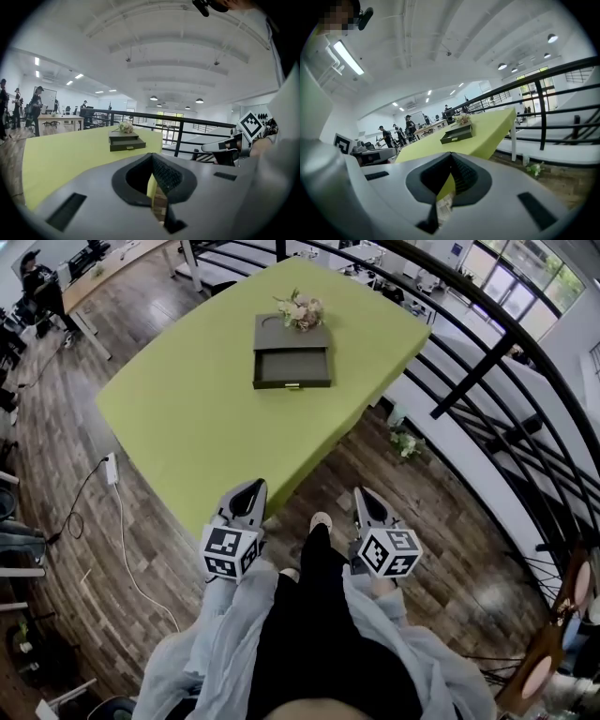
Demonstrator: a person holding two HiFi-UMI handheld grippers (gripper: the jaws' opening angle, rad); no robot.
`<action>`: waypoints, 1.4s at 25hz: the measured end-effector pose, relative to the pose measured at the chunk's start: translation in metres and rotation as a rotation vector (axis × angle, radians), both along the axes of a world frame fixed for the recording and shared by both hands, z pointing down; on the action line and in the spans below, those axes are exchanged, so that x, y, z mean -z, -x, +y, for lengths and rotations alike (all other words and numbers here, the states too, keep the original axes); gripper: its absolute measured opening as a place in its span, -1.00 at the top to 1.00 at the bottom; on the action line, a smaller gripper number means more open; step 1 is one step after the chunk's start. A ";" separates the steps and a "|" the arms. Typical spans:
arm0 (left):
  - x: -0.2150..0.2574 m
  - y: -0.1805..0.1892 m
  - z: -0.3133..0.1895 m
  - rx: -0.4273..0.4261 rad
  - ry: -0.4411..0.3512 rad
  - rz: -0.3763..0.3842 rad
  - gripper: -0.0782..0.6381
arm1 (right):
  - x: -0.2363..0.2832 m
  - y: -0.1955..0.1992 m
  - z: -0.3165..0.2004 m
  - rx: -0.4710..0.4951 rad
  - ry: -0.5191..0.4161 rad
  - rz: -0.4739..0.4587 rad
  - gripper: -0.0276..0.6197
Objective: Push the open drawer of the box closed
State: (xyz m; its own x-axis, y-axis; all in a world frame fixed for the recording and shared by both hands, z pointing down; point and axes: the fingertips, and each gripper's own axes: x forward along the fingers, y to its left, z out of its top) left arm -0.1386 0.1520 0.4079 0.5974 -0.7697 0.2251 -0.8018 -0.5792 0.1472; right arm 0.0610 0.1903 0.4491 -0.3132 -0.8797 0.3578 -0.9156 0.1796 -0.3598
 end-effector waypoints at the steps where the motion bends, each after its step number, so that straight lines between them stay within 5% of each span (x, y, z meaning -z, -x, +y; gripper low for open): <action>1: -0.001 -0.002 -0.007 0.006 0.001 0.001 0.74 | 0.000 -0.004 -0.009 0.003 -0.001 -0.002 0.90; 26: -0.011 -0.081 -0.145 0.064 0.024 0.026 0.74 | -0.002 -0.074 -0.160 0.099 -0.004 0.014 0.90; 35: -0.016 -0.071 -0.161 0.159 0.134 0.274 0.73 | -0.007 -0.061 -0.175 0.150 0.006 -0.001 0.90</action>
State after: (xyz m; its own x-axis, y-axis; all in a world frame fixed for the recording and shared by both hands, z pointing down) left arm -0.0677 -0.0090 0.4241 0.5248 -0.8323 0.1782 -0.8006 -0.4115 0.4356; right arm 0.1220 0.0153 0.4565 -0.4410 -0.8209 0.3627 -0.8784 0.3119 -0.3620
